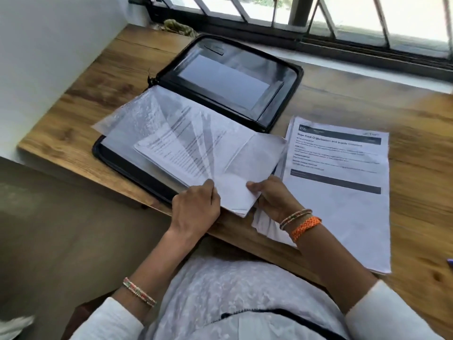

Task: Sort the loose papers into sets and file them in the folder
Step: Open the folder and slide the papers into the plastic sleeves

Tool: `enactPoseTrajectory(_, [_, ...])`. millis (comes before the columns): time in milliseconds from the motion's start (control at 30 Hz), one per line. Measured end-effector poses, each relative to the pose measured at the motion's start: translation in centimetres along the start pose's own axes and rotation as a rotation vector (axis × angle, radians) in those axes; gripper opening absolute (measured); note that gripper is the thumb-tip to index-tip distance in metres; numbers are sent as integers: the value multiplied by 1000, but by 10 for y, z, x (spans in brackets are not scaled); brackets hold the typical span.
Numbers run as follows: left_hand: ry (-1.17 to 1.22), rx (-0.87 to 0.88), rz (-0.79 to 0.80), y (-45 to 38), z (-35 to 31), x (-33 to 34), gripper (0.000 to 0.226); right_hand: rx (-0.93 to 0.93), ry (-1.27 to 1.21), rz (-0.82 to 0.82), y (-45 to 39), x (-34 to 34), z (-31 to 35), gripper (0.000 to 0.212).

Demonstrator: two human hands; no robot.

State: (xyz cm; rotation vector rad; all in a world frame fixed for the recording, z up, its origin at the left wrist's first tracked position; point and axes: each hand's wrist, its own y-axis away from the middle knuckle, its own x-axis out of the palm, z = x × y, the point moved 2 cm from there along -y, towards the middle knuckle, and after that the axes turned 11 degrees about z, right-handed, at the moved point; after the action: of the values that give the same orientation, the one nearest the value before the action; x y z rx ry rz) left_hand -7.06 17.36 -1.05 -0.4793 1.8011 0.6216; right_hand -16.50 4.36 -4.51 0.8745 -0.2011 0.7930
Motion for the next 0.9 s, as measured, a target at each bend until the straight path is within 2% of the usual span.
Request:
enactPoseTrajectory(100, [3, 14, -27, -1, -2, -5, 21, 58, 20, 61, -19, 30, 7, 38])
enactPoseTrajectory(233, [-17, -5, -3, 1, 3, -6, 20, 139, -43, 227, -21, 44, 17, 25])
enactPoseTrajectory(400, [-15, 27, 1, 7, 6, -7, 22, 201, 25, 188, -29, 34, 12, 17])
enactPoseTrajectory(533, [15, 86, -93, 4, 3, -11, 6, 126, 14, 105, -48, 72, 8, 36])
enactPoseTrajectory(667, [76, 44, -46, -4, 12, -17, 17, 95, -37, 231, -45, 81, 8, 58])
enactPoseTrajectory(700, [80, 45, -29, -3, 16, -16, 19, 103, -30, 258, -42, 77, 7, 55])
enactPoseTrajectory(767, [48, 54, 20, -3, 18, -14, 20, 144, -20, 262, -40, 68, 6, 35])
enactPoseTrajectory(900, [9, -1, 98, -6, 12, -9, 24, 174, -55, 134, -31, 58, 10, 20])
